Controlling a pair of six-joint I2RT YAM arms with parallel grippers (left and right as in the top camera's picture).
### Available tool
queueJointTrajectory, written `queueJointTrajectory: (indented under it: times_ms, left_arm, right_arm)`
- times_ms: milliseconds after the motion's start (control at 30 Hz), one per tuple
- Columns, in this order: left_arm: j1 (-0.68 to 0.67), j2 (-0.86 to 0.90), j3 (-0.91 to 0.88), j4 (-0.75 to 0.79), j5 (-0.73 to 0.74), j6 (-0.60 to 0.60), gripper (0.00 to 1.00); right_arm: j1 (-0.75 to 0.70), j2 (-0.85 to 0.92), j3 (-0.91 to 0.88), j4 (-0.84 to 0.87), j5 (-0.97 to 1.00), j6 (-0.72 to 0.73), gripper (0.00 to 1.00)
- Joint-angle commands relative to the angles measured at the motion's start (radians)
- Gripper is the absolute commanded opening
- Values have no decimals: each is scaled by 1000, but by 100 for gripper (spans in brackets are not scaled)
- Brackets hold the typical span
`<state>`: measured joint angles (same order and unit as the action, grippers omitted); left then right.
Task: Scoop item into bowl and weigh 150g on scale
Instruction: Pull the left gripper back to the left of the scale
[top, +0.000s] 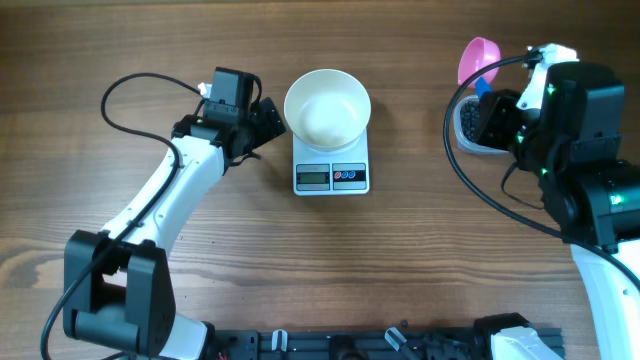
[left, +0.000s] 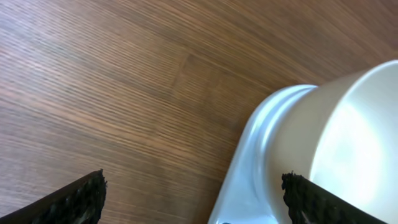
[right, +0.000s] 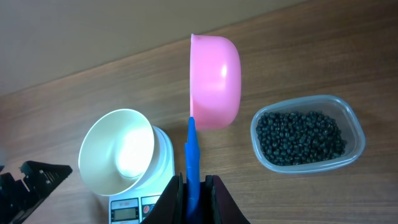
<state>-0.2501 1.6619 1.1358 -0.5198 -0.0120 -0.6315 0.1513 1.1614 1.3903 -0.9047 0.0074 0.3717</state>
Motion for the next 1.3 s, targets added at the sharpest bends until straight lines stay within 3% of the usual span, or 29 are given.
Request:
queueJointTrajectory:
  times_ms: [0,1267]
  left_arm:
    - [-8,8,-4,4,34,29,95]
    - [-47,8,-5,-10,11,78,95]
  right_arm:
    - [-3,8,12,6,-5,-13,4]
    - [-3,8,12,2,-6,-13,4]
